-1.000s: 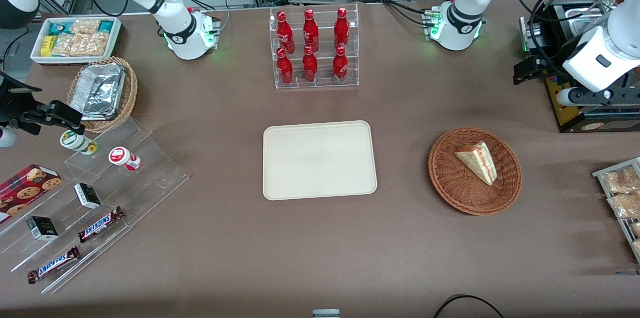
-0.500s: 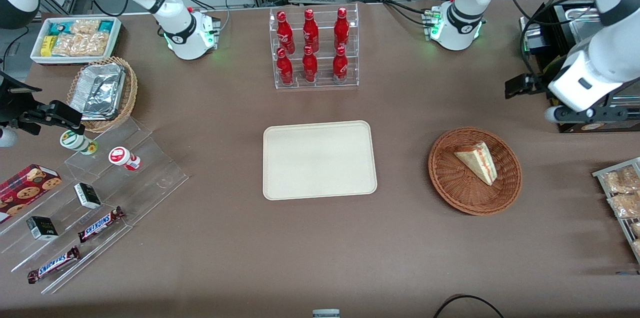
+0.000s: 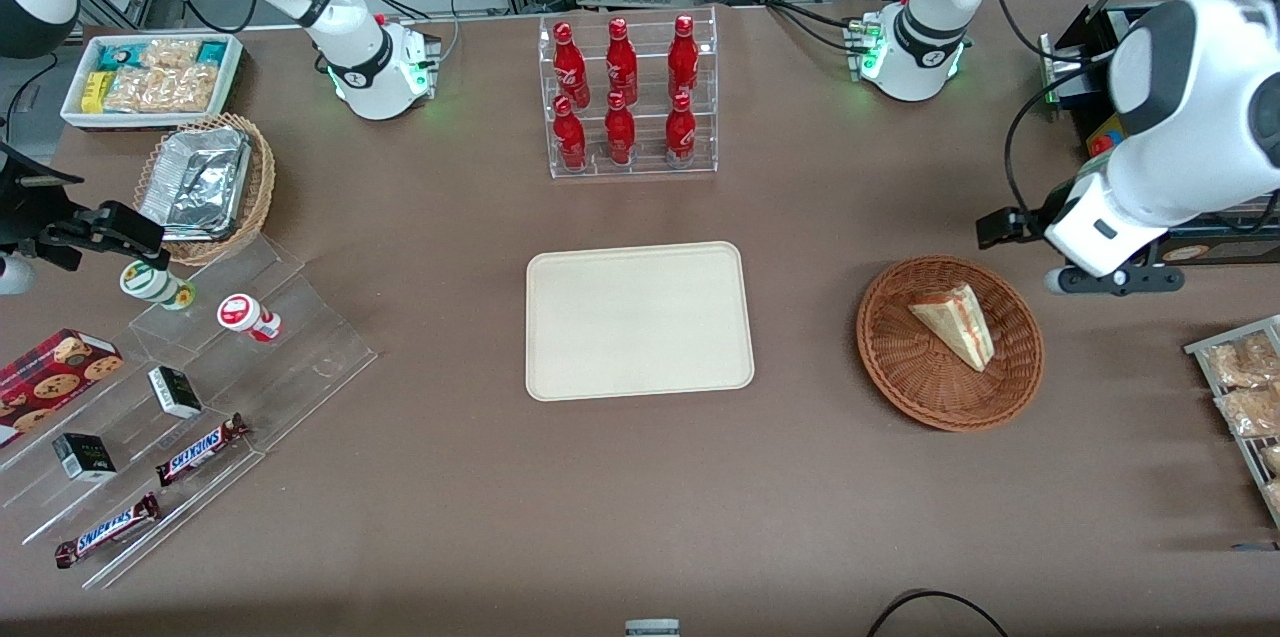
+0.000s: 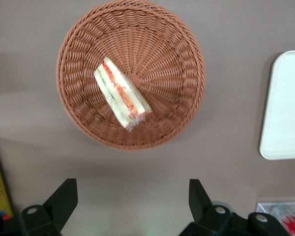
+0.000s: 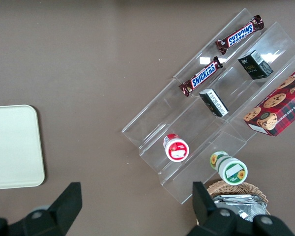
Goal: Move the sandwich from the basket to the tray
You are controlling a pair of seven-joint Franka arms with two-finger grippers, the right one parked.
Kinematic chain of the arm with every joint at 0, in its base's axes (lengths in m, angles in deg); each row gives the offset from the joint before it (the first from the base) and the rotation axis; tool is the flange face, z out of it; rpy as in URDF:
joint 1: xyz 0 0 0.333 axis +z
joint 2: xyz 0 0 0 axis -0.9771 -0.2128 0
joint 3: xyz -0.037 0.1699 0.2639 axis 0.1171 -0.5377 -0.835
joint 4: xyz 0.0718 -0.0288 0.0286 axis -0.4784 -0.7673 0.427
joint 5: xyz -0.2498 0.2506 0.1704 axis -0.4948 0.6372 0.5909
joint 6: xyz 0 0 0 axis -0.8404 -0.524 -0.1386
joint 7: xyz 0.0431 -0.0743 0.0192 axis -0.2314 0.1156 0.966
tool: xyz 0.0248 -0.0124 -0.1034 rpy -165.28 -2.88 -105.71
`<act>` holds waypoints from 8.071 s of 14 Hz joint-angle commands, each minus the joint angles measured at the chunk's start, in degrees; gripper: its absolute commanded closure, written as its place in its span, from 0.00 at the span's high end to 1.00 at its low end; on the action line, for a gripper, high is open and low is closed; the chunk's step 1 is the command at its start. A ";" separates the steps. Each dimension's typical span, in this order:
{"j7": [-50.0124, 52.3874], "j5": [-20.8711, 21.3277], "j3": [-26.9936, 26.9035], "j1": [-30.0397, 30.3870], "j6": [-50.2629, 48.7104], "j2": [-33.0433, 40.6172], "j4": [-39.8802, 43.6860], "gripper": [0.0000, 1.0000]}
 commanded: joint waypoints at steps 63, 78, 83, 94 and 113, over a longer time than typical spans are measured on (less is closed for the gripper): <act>36.24 0.31 1.90 -24.38 14.68 -19.71 6.53 0.00; 48.54 1.11 1.54 -40.91 15.11 -42.14 30.89 0.00; 48.98 1.19 1.37 -41.36 14.85 -43.46 32.92 0.00; 51.44 0.67 1.28 -41.10 14.34 -43.91 35.02 1.00; 37.23 1.02 -0.48 -31.70 -7.38 -28.18 33.90 1.00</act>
